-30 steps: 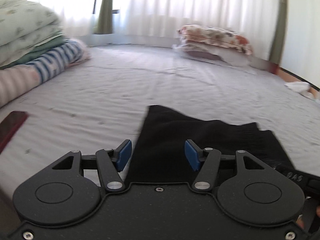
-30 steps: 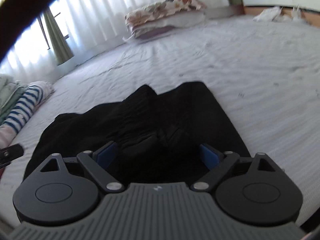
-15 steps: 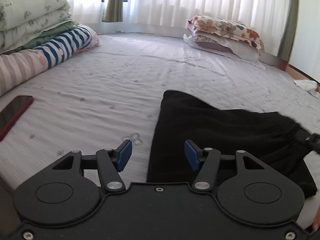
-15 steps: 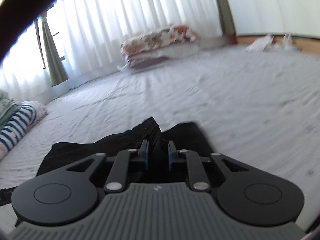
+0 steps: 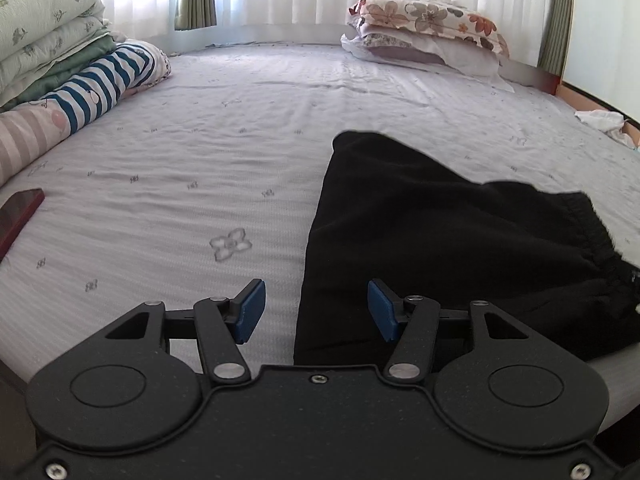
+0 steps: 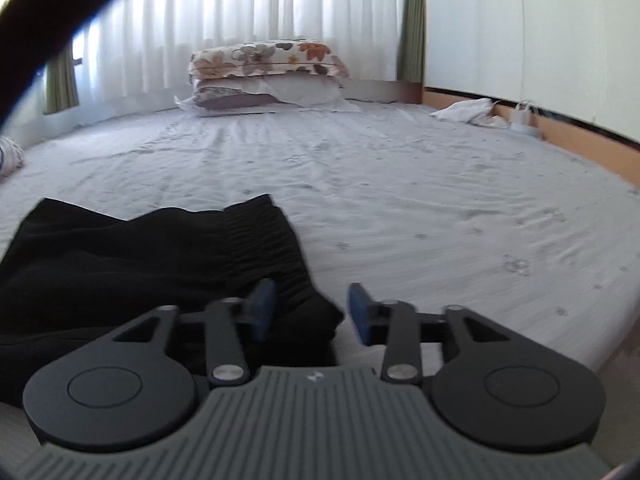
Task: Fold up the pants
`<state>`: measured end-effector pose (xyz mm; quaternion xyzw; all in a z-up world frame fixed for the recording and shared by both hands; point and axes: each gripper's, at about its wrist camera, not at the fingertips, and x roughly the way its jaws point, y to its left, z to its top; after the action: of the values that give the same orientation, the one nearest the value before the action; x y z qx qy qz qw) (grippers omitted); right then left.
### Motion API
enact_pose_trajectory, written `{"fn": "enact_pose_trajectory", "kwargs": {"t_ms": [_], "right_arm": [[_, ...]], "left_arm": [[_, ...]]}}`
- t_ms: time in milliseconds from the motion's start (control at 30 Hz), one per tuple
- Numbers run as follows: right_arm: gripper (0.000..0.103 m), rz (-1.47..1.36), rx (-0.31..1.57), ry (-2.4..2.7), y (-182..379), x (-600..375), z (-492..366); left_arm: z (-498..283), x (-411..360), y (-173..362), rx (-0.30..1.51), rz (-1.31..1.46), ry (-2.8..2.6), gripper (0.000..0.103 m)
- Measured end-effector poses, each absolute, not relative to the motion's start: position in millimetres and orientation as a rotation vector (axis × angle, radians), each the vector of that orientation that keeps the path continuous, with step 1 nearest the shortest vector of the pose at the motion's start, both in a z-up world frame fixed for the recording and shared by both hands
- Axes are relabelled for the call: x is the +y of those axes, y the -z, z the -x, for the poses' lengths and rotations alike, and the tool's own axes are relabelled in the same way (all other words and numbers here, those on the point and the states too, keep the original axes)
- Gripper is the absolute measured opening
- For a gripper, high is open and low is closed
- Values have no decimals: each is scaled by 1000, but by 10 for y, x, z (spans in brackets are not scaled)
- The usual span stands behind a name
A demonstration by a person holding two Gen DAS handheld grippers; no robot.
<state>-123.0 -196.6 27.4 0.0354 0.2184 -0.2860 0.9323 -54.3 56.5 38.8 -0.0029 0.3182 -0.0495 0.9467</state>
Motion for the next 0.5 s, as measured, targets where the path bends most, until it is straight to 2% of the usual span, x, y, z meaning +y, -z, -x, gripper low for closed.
{"fn": "enact_pose_trajectory", "kwargs": {"t_ms": [67, 100, 167, 200, 233, 300, 367, 500], "right_arm": [[83, -44, 406, 625, -362, -1950, 1309], [83, -28, 391, 606, -410, -1922, 1322], [83, 13, 387, 534, -477, -1821, 1268], [79, 26, 394, 485, -494, -1765, 1219], [68, 34, 400, 435, -506, -1689, 1151], [28, 47, 437, 354, -482, -1551, 1008], [22, 32, 475, 286, -419, -1460, 885], [22, 69, 557, 259, -197, -1354, 739]], "left_arm": [[499, 565, -506, 620, 2, 121, 55], [444, 555, -572, 607, -2, 134, 54], [270, 495, -713, 602, -9, 164, 46], [160, 451, -777, 613, -9, 185, 20], [42, 399, -833, 635, -5, 212, 3], [-184, 293, -890, 681, 3, 289, 6], [-373, 171, -873, 725, 16, 359, 6], [-726, -59, -707, 786, 11, 363, 6]]}}
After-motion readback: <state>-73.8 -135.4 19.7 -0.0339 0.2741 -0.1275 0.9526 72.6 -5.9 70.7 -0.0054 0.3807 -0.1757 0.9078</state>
